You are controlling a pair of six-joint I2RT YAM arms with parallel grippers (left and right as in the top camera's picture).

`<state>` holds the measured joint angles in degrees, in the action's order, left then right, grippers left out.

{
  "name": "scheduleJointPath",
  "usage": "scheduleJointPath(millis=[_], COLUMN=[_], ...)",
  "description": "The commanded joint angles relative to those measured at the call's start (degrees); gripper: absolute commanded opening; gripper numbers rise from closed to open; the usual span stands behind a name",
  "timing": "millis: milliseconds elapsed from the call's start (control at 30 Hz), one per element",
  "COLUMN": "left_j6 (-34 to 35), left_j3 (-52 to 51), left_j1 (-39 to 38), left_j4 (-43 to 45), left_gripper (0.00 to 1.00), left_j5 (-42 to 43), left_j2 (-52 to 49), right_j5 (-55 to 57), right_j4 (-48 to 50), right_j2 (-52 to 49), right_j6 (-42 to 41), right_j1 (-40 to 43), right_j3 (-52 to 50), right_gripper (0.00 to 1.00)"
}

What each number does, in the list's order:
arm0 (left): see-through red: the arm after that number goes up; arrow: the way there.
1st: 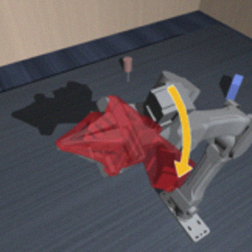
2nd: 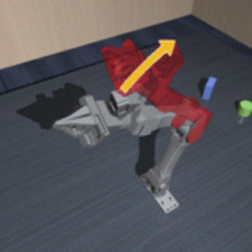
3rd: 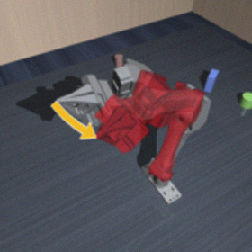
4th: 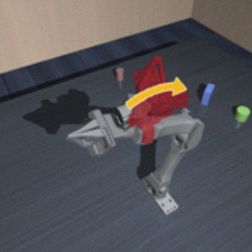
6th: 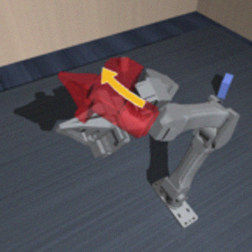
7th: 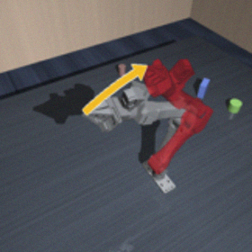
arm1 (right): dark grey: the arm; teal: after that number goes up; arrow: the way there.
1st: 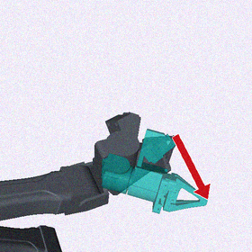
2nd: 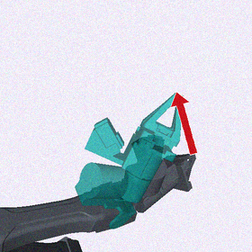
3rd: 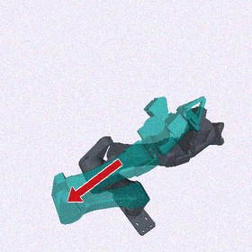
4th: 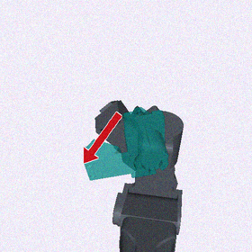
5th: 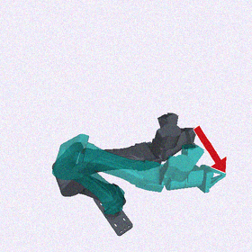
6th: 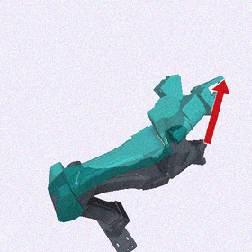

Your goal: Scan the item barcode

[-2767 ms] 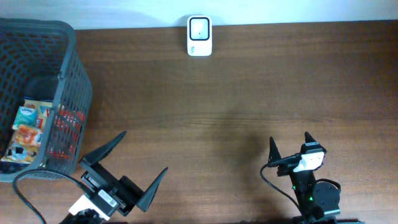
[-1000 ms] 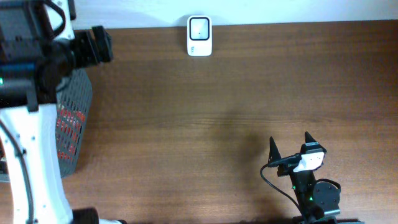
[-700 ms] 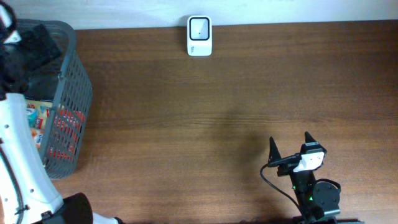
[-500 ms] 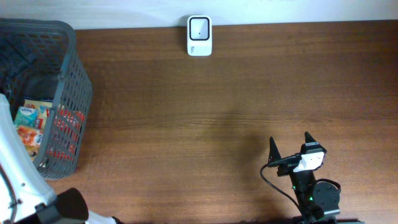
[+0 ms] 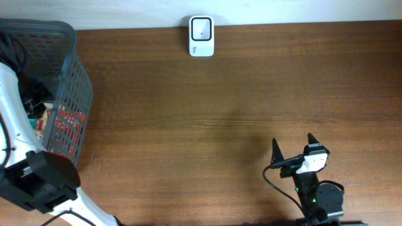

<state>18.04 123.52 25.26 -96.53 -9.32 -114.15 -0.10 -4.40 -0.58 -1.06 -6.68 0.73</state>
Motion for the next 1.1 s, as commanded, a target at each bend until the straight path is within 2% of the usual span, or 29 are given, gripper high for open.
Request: scheduleJointPath(millis=[0,133,233,333,367,433,467,500,567,600,767,867,967,1033,1067], left_j6=[1.01,1.86,8.46,7.63,4.22,1.09,1.16,1.27,5.7,7.72,8.07,8.09,12.46,12.79,12.79], left_j3=[0.09,0.09,0.09,0.11,0.11,0.17,0.17,0.17,0.17,0.17,-0.96,-6.43,-18.56,-24.26,-28.0], left_j1=[-0.31,-1.9,-2.01,-1.95,-1.84,-1.73,-1.46,-0.96,1.03,3.1,7.96,8.46,8.41,8.41,8.39], left_j4=[-0.2,-0.2,1.11,5.05,6.6,8.7,10.43,11.91,13.64,13.88,12.92,14.23,19.39,25.0,29.29], left_gripper=[0.0,0.0,0.0,0.0,0.16,0.73,0.97,1.0,0.99,0.99,0.99,1.0,0.95,0.92,0.85], left_j5=[16.26,17.09,18.14,18.51,18.49,16.94,11.91,6.67,-1.27,-2.51,-2.36,-3.74,-3.41,-3.39,-3.41], left_j2=[-0.22,-0.22,-0.22,-0.22,-0.22,-0.22,-0.22,-0.22,-0.22,-0.22,-0.39,-0.39,-0.39,-0.39,-0.39], right_j5=[-0.13,-0.13,-0.11,-0.13,-0.11,-0.11,-0.13,-0.13,-0.11,-0.13,-0.13,-0.13,-0.13,-0.13,-0.13], right_j4=[-0.17,-0.17,-0.17,-0.17,-0.17,-0.17,-0.17,-0.17,-0.17,-0.17,-0.17,-0.17,-0.2,-0.17,-0.17], right_j2=[0.26,0.26,0.26,0.26,0.26,0.26,0.26,0.26,0.26,0.26,0.26,0.26,0.26,0.26,0.26], right_j6=[-0.07,-0.04,-0.04,-0.07,-0.04,-0.07,-0.07,-0.04,-0.04,-0.04,-0.04,-0.04,-0.04,-0.04,-0.04], right_j1=[0.33,0.33,0.33,0.33,0.33,0.33,0.33,0.33,0.33,0.33,0.33,0.33,0.33,0.33,0.33], right_j3=[-0.42,-0.42,-0.42,-0.42,-0.42,-0.42,-0.42,-0.42,-0.42,-0.42,-0.42,-0.42,-0.42,-0.42,-0.42], right_gripper=[0.98,0.98,0.98,0.98,0.98,0.98,0.99,0.98,0.98,0.98,0.98,0.98,0.99,0.98,0.98])
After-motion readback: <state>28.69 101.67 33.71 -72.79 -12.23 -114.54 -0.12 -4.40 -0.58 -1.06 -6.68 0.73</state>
